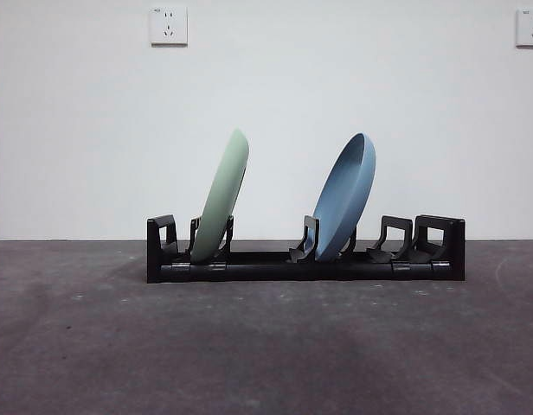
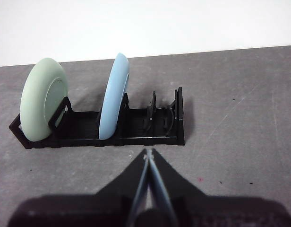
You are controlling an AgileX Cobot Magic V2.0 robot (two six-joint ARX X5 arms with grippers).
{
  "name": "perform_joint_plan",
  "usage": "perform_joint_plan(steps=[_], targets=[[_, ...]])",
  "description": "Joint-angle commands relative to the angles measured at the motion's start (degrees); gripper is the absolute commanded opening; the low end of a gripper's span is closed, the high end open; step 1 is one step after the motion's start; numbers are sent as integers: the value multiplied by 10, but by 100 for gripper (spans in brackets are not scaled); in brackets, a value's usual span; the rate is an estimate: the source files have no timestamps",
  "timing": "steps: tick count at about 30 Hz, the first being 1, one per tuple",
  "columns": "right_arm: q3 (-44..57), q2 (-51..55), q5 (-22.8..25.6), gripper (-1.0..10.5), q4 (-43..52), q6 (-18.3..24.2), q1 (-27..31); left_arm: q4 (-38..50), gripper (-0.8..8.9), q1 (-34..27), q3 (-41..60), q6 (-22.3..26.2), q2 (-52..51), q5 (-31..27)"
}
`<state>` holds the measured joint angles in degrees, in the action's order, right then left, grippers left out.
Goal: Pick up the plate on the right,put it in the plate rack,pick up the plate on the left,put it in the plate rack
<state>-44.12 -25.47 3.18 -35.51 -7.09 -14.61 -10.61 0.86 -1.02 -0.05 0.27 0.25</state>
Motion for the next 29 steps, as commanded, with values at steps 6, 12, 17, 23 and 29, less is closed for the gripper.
perform_joint_plan(steps=[6,12,17,23,29], targets=[[14,3,2,5,8,28,3,1,-3,-2,8,-3,-1,0],[140,63,-84,5,123,51,80,1,-3,-2,8,-3,-1,0],[264,145,-151,5,210,50,137,1,-3,-2,8,-3,-1,0],[353,198,-131,5,215,49,145,1,-3,-2,8,-3,-1,0],[402,232,-132,5,218,39,145,1,-3,-2,8,-3,-1,0]])
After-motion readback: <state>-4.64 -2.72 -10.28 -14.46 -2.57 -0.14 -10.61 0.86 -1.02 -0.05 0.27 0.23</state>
